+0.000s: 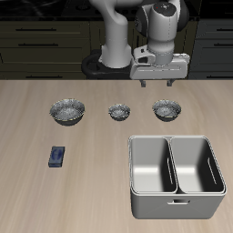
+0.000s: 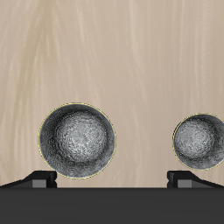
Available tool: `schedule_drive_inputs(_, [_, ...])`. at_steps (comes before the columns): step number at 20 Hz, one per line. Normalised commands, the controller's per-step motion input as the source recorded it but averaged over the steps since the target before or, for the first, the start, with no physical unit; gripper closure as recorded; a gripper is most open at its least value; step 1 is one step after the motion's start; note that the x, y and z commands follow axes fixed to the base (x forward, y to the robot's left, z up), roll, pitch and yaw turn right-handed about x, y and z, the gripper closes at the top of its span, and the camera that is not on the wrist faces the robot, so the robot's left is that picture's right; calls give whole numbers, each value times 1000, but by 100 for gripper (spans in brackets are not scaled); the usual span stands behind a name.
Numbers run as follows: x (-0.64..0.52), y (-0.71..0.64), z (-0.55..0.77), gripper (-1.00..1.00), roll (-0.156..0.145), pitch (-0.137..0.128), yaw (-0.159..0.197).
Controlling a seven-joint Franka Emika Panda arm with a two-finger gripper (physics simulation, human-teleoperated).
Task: Place the middle-sized bowl in the left side of the drainer
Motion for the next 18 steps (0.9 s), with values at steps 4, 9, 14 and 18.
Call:
schedule_drive_inputs(4, [81,-13,-305,-100,-3,51,1])
schedule_drive_inputs(9, [22,23,-178,-100,3,18,5])
schedule_drive_inputs(14, [-17,90,-240,-100,18,34,4])
schedule_drive_inputs(18, [-3,22,-218,-100,5,33,-4])
